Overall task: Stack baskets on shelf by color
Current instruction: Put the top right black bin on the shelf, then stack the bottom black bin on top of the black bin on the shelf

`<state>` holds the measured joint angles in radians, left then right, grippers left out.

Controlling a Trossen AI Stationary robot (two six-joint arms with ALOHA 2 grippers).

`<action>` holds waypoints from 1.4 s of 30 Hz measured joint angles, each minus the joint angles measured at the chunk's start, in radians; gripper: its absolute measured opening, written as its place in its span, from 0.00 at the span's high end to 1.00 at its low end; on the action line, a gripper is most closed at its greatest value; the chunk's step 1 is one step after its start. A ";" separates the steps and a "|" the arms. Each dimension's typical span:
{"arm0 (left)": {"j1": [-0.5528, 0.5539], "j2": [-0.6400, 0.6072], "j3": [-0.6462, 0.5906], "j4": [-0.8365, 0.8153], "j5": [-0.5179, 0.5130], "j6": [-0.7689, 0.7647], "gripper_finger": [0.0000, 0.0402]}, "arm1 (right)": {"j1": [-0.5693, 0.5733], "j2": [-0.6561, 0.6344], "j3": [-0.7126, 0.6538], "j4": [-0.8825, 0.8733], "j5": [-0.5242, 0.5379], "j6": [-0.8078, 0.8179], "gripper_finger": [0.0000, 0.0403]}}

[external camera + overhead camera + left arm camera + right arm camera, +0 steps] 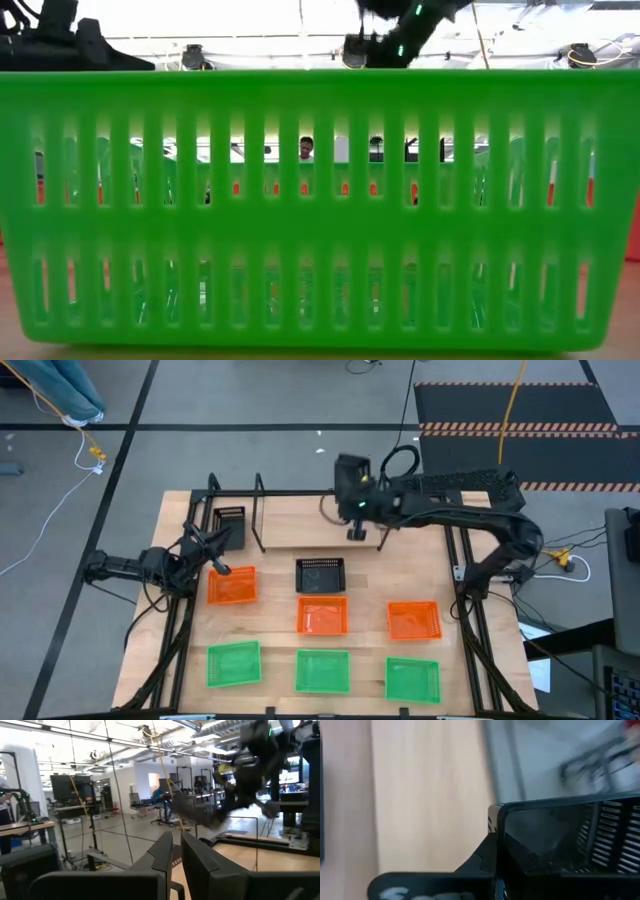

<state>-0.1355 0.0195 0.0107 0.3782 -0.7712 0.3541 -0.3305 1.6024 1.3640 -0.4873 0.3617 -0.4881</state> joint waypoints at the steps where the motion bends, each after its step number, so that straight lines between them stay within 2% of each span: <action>1: 0.003 0.000 0.000 0.000 0.000 -0.001 0.90 | 0.000 0.029 0.000 -0.032 0.000 0.008 1.00; 9: 0.026 0.000 0.000 -0.002 0.000 -0.011 0.90 | -0.002 0.160 -0.001 -0.153 -0.002 0.077 1.00; 15: 0.045 0.000 0.000 -0.002 0.001 -0.017 0.90 | -0.003 0.172 -0.001 -0.207 -0.105 0.142 1.00; 25: 0.079 0.000 0.000 -0.002 0.002 -0.018 0.90 | 0.008 0.172 0.000 -0.236 -0.128 0.230 0.98; 34: 0.091 0.000 0.000 -0.003 0.002 -0.023 0.90 | 0.009 0.172 0.000 -0.236 -0.130 0.207 0.83; 39: 0.091 0.000 0.000 -0.008 0.002 -0.023 0.90 | 0.034 0.106 -0.001 -0.236 -0.123 0.106 0.73; 42: 0.091 0.000 0.000 -0.009 0.002 -0.023 0.90 | 0.076 0.038 -0.001 -0.223 -0.129 -0.008 0.68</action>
<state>-0.0441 0.0196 0.0109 0.3692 -0.7696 0.3312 -0.2542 1.6400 1.3632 -0.7105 0.2329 -0.4964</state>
